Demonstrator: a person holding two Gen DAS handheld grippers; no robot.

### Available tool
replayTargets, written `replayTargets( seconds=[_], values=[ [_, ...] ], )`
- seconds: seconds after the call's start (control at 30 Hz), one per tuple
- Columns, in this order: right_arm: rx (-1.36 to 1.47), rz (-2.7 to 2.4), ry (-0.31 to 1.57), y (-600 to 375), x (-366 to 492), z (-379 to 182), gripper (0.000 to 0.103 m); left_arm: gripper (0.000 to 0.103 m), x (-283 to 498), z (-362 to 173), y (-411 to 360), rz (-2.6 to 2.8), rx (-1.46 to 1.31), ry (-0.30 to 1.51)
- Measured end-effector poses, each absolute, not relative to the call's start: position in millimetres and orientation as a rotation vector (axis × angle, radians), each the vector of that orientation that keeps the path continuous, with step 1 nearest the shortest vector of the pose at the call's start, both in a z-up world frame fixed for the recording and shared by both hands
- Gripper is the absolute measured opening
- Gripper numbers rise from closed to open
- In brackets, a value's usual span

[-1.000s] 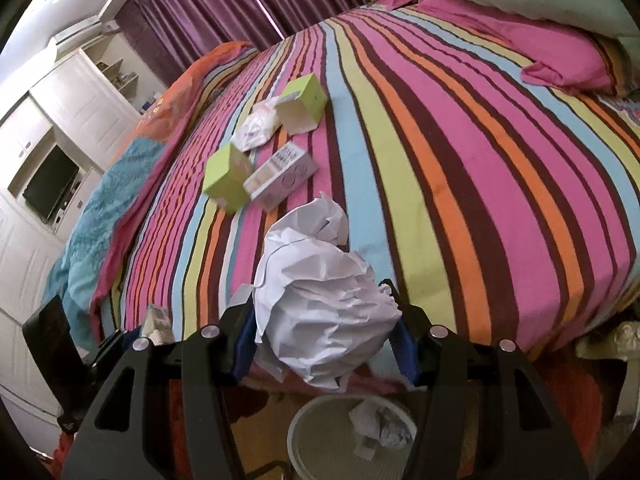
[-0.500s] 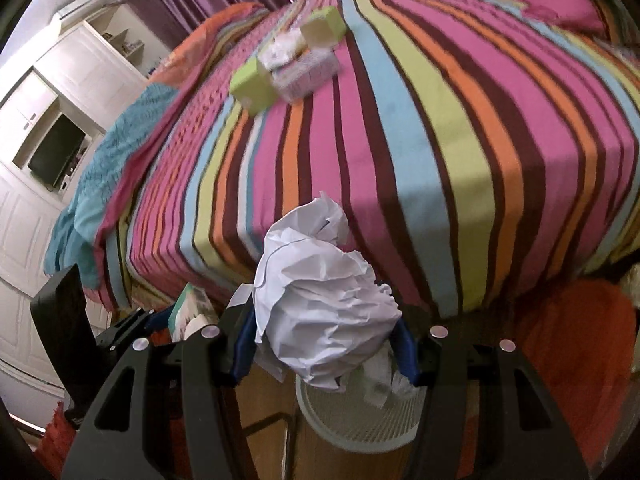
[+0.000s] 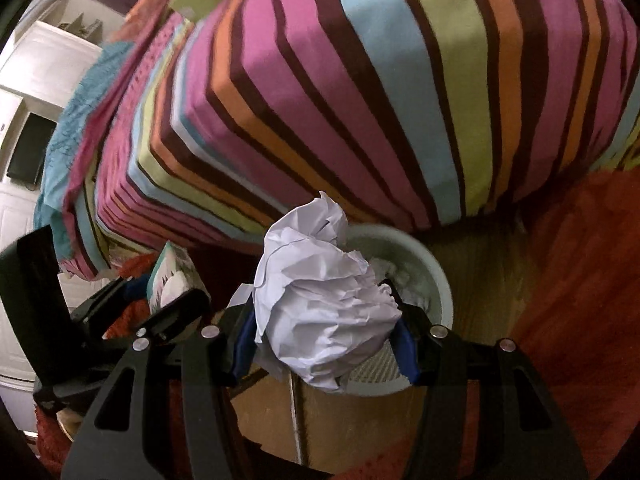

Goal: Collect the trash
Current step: 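Carry the tissue pack and crumpled paper down over the wastebasket with both tools, then open both tools to drop the tissue pack and paper into the wastebasket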

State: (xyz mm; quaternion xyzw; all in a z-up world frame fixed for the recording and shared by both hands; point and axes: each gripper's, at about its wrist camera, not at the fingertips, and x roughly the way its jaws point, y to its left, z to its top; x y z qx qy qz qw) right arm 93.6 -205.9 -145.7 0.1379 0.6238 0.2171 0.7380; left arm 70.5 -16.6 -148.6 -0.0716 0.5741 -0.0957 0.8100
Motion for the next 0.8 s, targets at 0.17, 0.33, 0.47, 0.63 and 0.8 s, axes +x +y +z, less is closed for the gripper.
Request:
replayTargets(
  seconds=[0.17,0.33,0.47,0.63,0.8],
  values=[
    [0.326,0.471,1.463,-201.5,95.4,-166.8,0.053,0.075,75.3,-167.7,-19.4,-0.202,-0.173,1.314],
    [0.360,0.449,1.536,-199.8,101.3,-186.3,0.053,0.075,81.7,-189.2,-26.6,-0.195,-0.155,1.410],
    [0.363,0.425,1.589,-197.6,106.3,-202.4,0.053,0.075,88.1,-213.0,-25.6,-0.181,-0.200,1.506],
    [0.394,0.404,1.681,-193.8,110.9,-227.5,0.053,0.075,93.5,-241.0,-23.5,-0.160,-0.260,1.607],
    [0.440,0.354,1.755,-195.8,116.1,-250.9,0.053,0.076,98.2,-261.1,-24.7,-0.150,-0.285,1.671]
  ],
)
